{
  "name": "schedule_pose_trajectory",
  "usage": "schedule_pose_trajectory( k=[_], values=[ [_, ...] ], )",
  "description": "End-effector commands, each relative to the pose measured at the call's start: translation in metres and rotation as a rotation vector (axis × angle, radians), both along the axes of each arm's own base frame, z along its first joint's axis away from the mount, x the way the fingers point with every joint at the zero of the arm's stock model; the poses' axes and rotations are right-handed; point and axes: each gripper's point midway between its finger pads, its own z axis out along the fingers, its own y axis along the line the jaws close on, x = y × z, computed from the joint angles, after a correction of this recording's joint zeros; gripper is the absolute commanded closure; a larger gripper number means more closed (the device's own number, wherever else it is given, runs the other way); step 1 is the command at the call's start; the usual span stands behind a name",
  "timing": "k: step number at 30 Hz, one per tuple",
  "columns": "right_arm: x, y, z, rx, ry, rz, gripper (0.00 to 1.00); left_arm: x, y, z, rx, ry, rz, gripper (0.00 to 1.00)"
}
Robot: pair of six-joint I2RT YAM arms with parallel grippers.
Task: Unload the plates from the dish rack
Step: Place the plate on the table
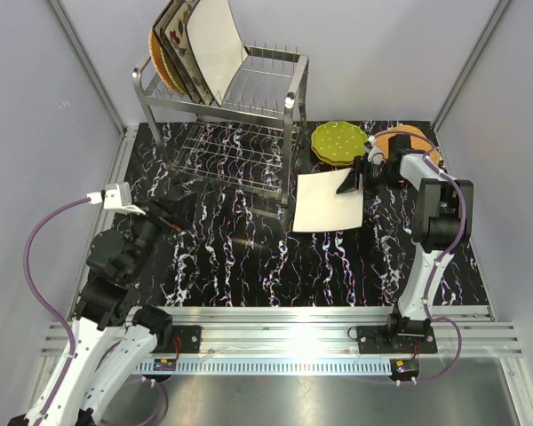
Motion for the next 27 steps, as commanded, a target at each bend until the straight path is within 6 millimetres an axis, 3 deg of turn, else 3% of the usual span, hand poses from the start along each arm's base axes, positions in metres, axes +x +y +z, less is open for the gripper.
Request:
schedule_pose_trajectory(
  k=[1, 7, 16, 27],
  values=[
    [0.014, 0.001, 0.019, -0.022, -0.081, 0.029, 0.35, 0.0, 0.005, 0.014, -0.011, -0.045, 0.022, 0.01],
    [0.015, -0.013, 0.005, -0.13, -0.104, 0.056, 0.25, 0.0, 0.005, 0.016, -0.015, -0.049, 0.024, 0.01],
    [0.015, -0.029, -0.012, -0.241, -0.108, 0.075, 0.21, 0.001, 0.006, 0.02, -0.021, -0.054, 0.029, 0.01],
    [0.018, -0.042, -0.017, -0.324, -0.13, 0.081, 0.21, 0.003, 0.005, 0.022, -0.027, -0.044, 0.03, 0.01]
  ],
)
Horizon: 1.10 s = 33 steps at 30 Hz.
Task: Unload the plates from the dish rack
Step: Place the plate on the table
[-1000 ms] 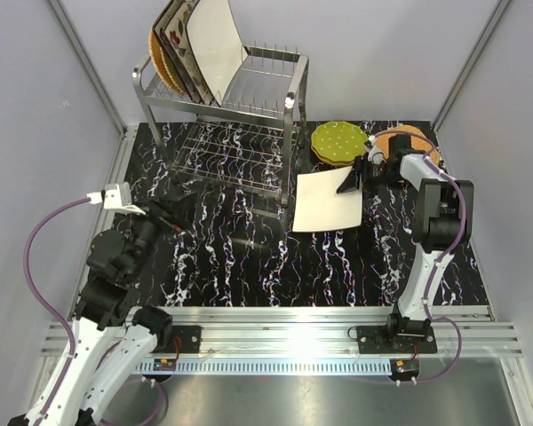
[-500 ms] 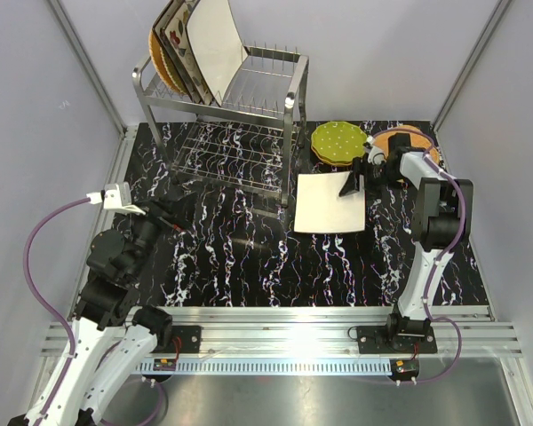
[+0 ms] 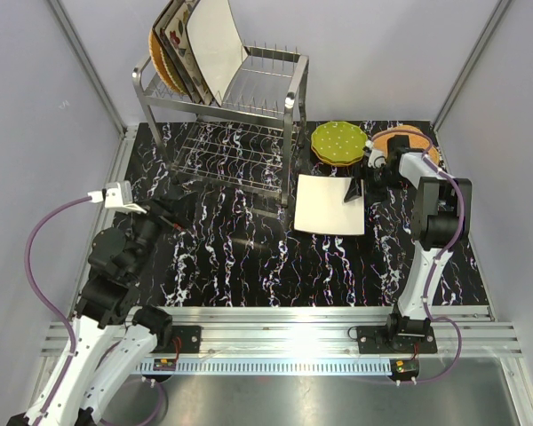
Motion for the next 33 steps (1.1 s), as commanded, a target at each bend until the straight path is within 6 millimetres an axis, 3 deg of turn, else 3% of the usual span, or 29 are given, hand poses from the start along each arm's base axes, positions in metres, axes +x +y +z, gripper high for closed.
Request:
schedule_pose_trajectory(
  k=[1, 10, 15, 21, 22, 24, 25, 27, 28, 29, 30, 31, 33],
  values=[
    [0.019, -0.003, 0.02, -0.04, -0.098, 0.03, 0.21, 0.001, 0.005, 0.024, -0.027, -0.053, 0.028, 0.01],
    [0.019, -0.014, 0.026, -0.106, -0.133, 0.043, 0.21, 0.003, 0.01, 0.034, -0.022, -0.056, 0.056, 0.01],
    [0.017, -0.017, 0.041, -0.134, -0.178, 0.063, 0.2, 0.01, 0.012, 0.045, -0.001, -0.037, 0.08, 0.01],
    [0.009, -0.016, 0.072, -0.135, -0.252, 0.098, 0.2, 0.023, 0.006, 0.077, 0.05, -0.02, 0.069, 0.01],
    [0.007, -0.015, 0.076, -0.133, -0.26, 0.103, 0.21, 0.022, 0.005, 0.096, 0.047, -0.044, 0.064, 0.01],
    [0.004, -0.013, 0.089, -0.124, -0.29, 0.109, 0.2, 0.037, -0.003, 0.095, 0.075, 0.002, 0.047, 0.01],
    [0.002, -0.01, 0.095, -0.109, -0.303, 0.117, 0.21, 0.038, -0.005, 0.115, 0.068, -0.019, 0.042, 0.01],
    [-0.003, -0.006, 0.106, -0.094, -0.328, 0.125, 0.21, 0.058, -0.014, 0.11, 0.093, 0.044, 0.031, 0.02],
    [-0.006, -0.002, 0.112, -0.07, -0.337, 0.134, 0.21, 0.058, -0.014, 0.134, 0.074, 0.018, 0.034, 0.03],
    [-0.009, 0.0, 0.12, -0.06, -0.357, 0.144, 0.21, 0.075, -0.021, 0.12, 0.102, 0.086, 0.027, 0.03],
    [-0.011, 0.003, 0.124, -0.045, -0.367, 0.153, 0.21, 0.078, -0.026, 0.126, 0.103, 0.091, 0.007, 0.04],
    [-0.015, 0.007, 0.129, -0.02, -0.375, 0.164, 0.21, 0.078, -0.026, 0.146, 0.088, 0.064, 0.003, 0.05],
    [-0.021, 0.013, 0.142, 0.011, -0.403, 0.177, 0.21, 0.096, -0.036, 0.142, 0.097, 0.104, -0.024, 0.06]
  ],
)
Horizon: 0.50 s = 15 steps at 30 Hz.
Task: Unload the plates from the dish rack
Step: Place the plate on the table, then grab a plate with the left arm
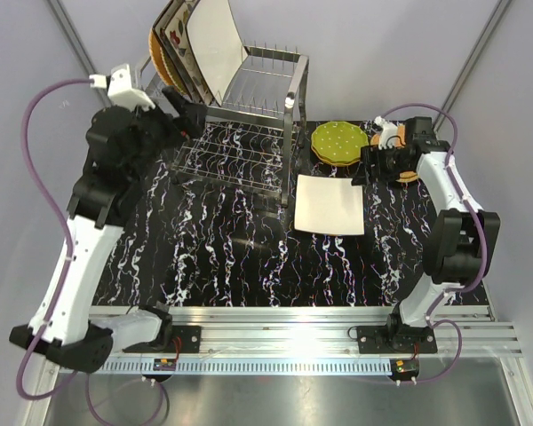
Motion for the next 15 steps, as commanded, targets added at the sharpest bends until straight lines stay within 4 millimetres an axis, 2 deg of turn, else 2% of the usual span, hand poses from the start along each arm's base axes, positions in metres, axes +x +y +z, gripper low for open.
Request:
schedule_pose_trajectory(
  k=[1, 2, 3, 4, 6, 10, 13, 15],
  values=[
    [-0.014, 0.018, 0.032, 0.073, -0.07, 0.077, 0.21, 0.011, -0.008, 0.019, 0.006, 0.019, -0.051, 0.07],
    [-0.017, 0.019, 0.038, 0.082, -0.081, 0.08, 0.21, 0.015, -0.01, 0.02, -0.01, 0.036, -0.056, 0.08],
    [-0.019, 0.022, 0.041, 0.097, -0.084, 0.084, 0.21, 0.03, -0.016, 0.012, -0.014, 0.072, -0.072, 0.09],
    [-0.021, 0.023, 0.044, 0.104, -0.088, 0.087, 0.21, 0.032, -0.013, 0.028, -0.038, 0.05, -0.084, 0.11],
    [-0.025, 0.027, 0.05, 0.129, -0.09, 0.088, 0.21, 0.045, -0.023, 0.033, -0.093, 0.073, -0.133, 0.14],
    [-0.03, 0.032, 0.059, 0.161, -0.104, 0.089, 0.21, 0.069, -0.027, 0.039, -0.208, 0.097, -0.179, 0.2],
    [-0.033, 0.033, 0.061, 0.168, -0.11, 0.092, 0.21, 0.081, -0.026, 0.048, -0.261, 0.079, -0.192, 0.23],
    [-0.035, 0.033, 0.062, 0.17, -0.113, 0.095, 0.21, 0.089, -0.028, 0.047, -0.279, 0.081, -0.206, 0.25]
  ],
)
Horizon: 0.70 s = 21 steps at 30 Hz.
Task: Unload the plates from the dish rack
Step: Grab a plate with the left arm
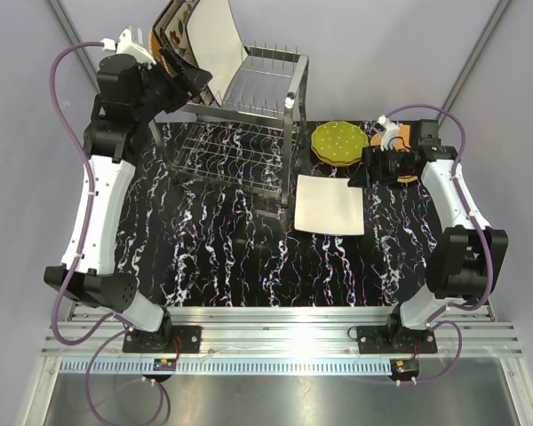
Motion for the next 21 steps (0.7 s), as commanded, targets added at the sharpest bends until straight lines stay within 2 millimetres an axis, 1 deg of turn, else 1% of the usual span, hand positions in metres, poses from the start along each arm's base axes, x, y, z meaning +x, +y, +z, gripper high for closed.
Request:
schedule_pose_trajectory(
  k=[1, 2, 3, 4, 8, 12, 16, 21],
  values=[
    [-0.006, 0.008, 0.021, 0.032, -0.059, 0.023, 0.21, -0.002, -0.012, 0.038, -0.113, -0.079, -0.085, 0.26],
    [-0.007, 0.008, 0.02, 0.034, -0.055, 0.023, 0.21, 0.004, -0.014, 0.036, -0.118, -0.077, -0.089, 0.26],
    [-0.008, 0.008, 0.021, 0.035, -0.057, 0.024, 0.21, 0.007, -0.014, 0.036, -0.119, -0.079, -0.091, 0.26],
    [-0.009, 0.008, 0.021, 0.035, -0.058, 0.025, 0.21, 0.007, -0.014, 0.042, -0.121, -0.094, -0.093, 0.26],
    [-0.01, 0.009, 0.021, 0.038, -0.061, 0.028, 0.21, 0.022, -0.016, 0.041, -0.122, -0.099, -0.094, 0.27],
    [-0.009, 0.01, 0.024, 0.041, -0.069, 0.029, 0.21, 0.041, -0.011, 0.03, -0.091, -0.089, -0.054, 0.29],
    [-0.01, 0.01, 0.027, 0.042, -0.074, 0.03, 0.21, 0.054, -0.004, 0.019, -0.033, -0.092, -0.011, 0.3],
    [-0.01, 0.01, 0.028, 0.045, -0.077, 0.033, 0.21, 0.067, 0.002, 0.013, 0.025, -0.116, 0.025, 0.31]
  ],
)
